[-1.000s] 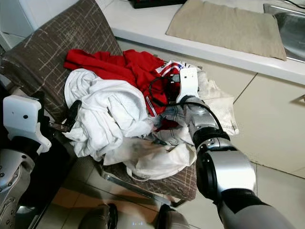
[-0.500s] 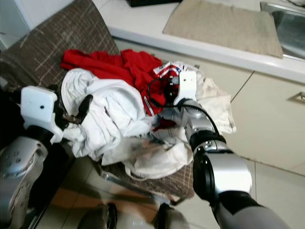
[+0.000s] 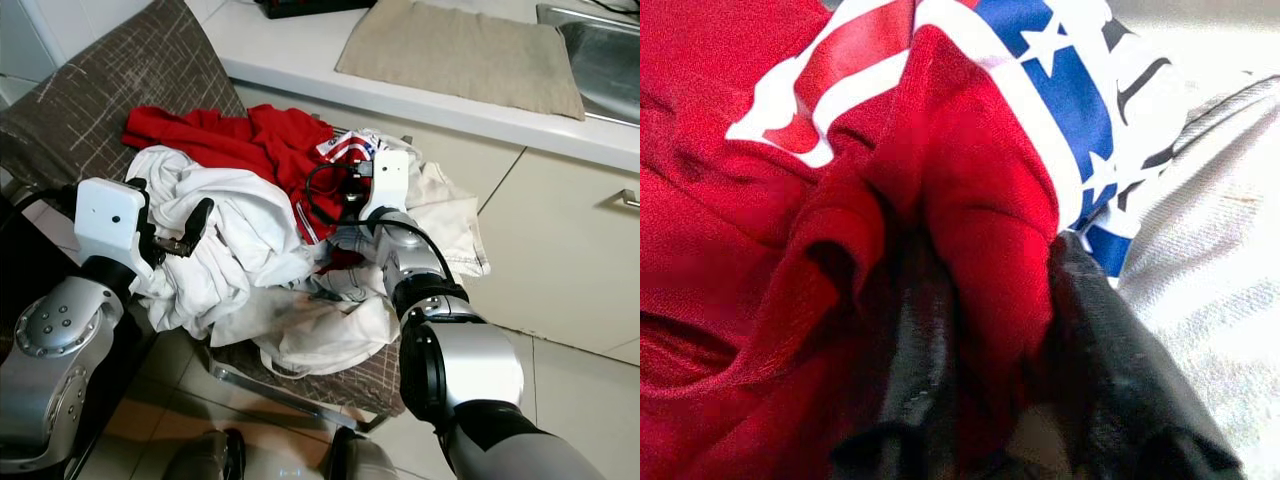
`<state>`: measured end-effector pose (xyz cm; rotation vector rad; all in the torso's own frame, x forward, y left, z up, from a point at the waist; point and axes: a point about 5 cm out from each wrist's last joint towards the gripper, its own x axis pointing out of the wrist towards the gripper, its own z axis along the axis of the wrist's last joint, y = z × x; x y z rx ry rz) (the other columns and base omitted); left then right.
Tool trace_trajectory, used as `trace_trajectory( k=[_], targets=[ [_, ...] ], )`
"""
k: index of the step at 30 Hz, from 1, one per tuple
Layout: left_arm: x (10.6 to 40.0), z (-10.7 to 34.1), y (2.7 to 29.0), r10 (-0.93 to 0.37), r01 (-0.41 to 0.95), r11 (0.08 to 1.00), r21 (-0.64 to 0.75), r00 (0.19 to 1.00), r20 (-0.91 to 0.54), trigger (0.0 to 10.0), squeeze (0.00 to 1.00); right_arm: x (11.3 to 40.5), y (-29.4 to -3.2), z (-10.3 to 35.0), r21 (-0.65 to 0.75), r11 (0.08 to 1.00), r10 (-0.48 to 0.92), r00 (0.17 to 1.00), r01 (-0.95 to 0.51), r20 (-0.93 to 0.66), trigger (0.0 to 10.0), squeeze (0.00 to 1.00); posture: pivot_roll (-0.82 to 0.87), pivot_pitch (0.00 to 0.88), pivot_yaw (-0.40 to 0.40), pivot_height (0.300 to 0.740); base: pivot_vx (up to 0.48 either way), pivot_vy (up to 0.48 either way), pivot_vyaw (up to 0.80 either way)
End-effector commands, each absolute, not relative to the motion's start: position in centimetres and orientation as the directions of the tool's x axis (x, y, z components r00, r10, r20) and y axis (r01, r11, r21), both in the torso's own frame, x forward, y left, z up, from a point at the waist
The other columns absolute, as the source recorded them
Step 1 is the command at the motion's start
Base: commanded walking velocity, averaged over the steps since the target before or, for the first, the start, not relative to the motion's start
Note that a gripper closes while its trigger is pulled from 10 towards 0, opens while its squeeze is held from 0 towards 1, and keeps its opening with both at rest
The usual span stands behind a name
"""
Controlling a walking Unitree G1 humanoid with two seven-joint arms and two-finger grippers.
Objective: Clothes washing
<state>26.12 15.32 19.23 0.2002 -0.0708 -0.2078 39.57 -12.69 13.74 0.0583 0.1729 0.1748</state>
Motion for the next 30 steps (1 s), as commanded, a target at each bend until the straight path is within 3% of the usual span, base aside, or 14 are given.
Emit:
trace_trajectory(
  k=[1, 3, 10, 20, 26, 30],
  targets=[
    [26.4, 19.0, 15.4, -0.203, 0.191, 0.964, 0.187, 0.978, 0.044, 10.0, 0.00, 39.3, -12.3, 13.1, 0.060, 0.982, 0.186, 0.965, -0.178, -0.183, 0.0, 0.14, 0.15, 0.133, -0.005, 0.740, 0.000, 0.000, 0.00],
    [26.7, 18.7, 15.4, -0.189, 0.180, 0.969, 0.168, 0.981, 0.041, 10.0, 0.00, 39.5, -12.1, 13.8, 0.088, 0.977, 0.206, 0.968, -0.195, -0.143, 0.0, 0.00, 0.13, 0.123, -0.008, 0.740, 0.000, 0.000, 0.00],
    [27.7, 17.9, 14.3, -0.214, 0.207, 0.966, 0.155, 0.976, 0.034, 10.0, 0.00, 39.7, -12.4, 14.8, 0.039, 0.979, 0.203, 0.977, -0.201, -0.069, 0.0, 0.00, 0.07, 0.099, -0.018, 0.740, 0.000, 0.000, 0.00],
    [29.2, 17.3, 13.4, -0.209, 0.202, 0.972, 0.120, 0.976, 0.053, 10.0, 0.00, 39.7, -13.6, 16.3, 0.162, 0.972, 0.160, 0.985, -0.167, 0.061, 0.0, 0.00, -0.02, 0.057, -0.045, 0.740, 0.000, 0.000, 0.00],
    [31.7, 15.3, 14.8, 0.018, -0.014, 0.991, 0.132, 0.999, -0.030, 10.0, 0.00, 39.5, -14.2, 19.1, 0.009, 0.981, 0.189, 0.959, -0.195, 0.211, 0.0, 0.00, -0.08, 0.000, -0.034, 0.740, 0.000, 0.000, 0.00],
    [32.3, 15.2, 14.7, 0.034, -0.030, 0.991, 0.127, 0.999, -0.030, 10.0, 0.00, 39.5, -14.7, 20.5, -0.016, 0.981, 0.189, 0.943, -0.192, 0.275, 0.0, 0.00, -0.09, 0.000, -0.032, 0.740, 0.000, 0.000, 0.00]
  ],
)
